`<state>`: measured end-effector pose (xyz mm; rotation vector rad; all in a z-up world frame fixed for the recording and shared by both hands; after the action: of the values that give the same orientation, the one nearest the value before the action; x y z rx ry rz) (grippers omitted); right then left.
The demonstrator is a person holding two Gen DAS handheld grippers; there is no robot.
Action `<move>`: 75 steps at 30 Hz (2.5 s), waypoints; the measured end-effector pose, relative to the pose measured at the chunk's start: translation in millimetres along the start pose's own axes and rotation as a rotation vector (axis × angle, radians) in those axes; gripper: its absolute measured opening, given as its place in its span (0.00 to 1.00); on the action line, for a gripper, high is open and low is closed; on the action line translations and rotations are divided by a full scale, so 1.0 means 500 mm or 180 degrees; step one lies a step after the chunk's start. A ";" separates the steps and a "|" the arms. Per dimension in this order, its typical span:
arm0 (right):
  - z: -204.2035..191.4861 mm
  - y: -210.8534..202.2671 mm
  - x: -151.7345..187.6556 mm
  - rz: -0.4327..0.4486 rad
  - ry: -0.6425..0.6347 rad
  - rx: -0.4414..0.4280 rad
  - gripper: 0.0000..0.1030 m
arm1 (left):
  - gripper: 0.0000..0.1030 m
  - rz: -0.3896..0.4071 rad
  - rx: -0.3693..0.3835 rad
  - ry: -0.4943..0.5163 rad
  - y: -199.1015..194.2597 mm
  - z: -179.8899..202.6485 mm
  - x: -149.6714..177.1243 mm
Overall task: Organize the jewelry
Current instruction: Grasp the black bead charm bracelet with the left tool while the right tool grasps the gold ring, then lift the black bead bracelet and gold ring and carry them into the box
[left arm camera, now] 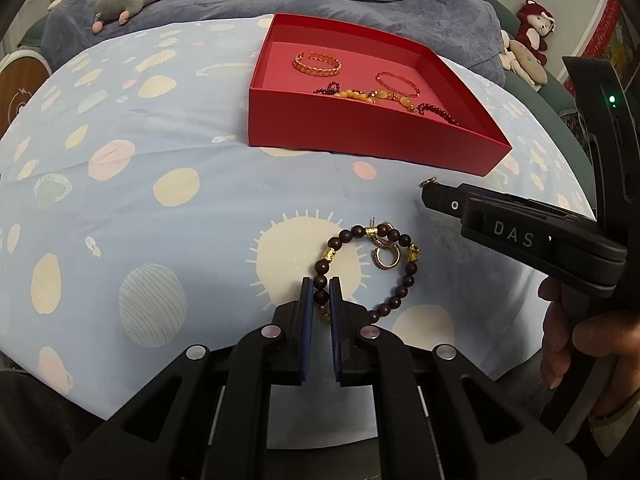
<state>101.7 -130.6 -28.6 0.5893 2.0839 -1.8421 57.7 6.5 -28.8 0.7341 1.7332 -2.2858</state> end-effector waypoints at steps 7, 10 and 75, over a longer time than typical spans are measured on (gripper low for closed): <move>-0.008 0.011 0.000 0.0001 -0.0097 0.0043 0.18 | 0.08 -0.0011 0.0000 -0.0004 0.005 -0.002 0.001; -0.004 0.010 0.001 0.0005 -0.0083 0.0027 0.18 | 0.08 -0.0013 0.0002 -0.0009 0.006 -0.002 0.000; 0.066 -0.198 -0.107 0.0668 0.0216 -0.0252 0.18 | 0.08 0.0729 0.0591 0.0249 -0.145 0.162 -0.255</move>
<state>98.5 -178.2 78.5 0.8261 2.0388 -1.6372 114.2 -66.6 110.7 1.0129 1.3949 -2.3052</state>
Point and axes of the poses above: each gripper's, at about its wrist camera, not at the fingertips, and y roughly the way its jaws point, z to its right, x to its underside, the point moved 2 cm from there along y, roughly the way its jaws point
